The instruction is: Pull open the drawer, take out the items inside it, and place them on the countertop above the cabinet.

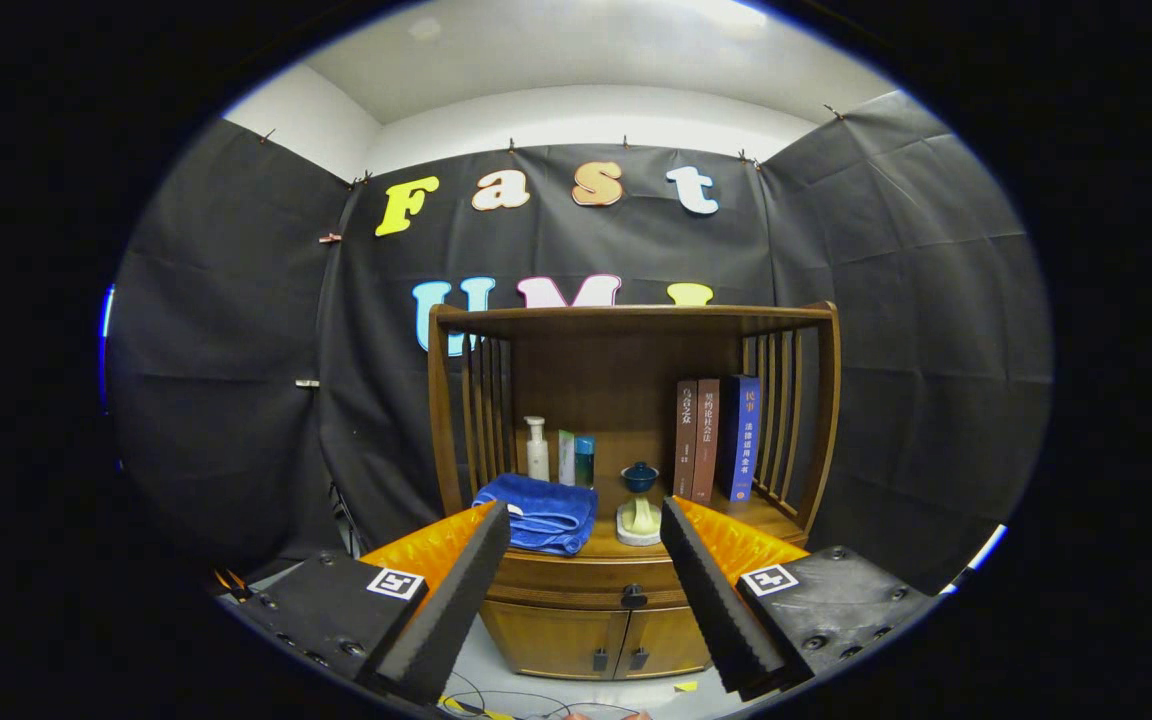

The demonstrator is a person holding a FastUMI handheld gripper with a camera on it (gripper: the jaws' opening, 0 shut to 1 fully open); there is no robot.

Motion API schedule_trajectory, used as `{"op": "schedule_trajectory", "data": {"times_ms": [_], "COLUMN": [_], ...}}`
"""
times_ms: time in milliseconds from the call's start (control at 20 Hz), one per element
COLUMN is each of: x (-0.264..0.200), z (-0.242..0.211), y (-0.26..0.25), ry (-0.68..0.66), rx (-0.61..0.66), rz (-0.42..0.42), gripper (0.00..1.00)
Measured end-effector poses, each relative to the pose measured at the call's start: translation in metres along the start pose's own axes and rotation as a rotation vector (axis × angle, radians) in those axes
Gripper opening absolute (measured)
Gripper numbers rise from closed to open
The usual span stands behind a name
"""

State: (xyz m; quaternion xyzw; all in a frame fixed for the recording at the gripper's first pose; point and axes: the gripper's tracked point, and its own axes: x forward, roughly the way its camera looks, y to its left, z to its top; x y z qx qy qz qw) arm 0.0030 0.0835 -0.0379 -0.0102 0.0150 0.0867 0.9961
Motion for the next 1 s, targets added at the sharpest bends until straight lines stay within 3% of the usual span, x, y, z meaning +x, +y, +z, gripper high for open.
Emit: {"op": "schedule_trajectory", "data": {"times_ms": [1000], "x": [-0.0012], "z": [0.0048], "y": [0.0059], "ry": [-0.022], "rx": [-0.029], "rz": [0.001], "gripper": [0.99]}}
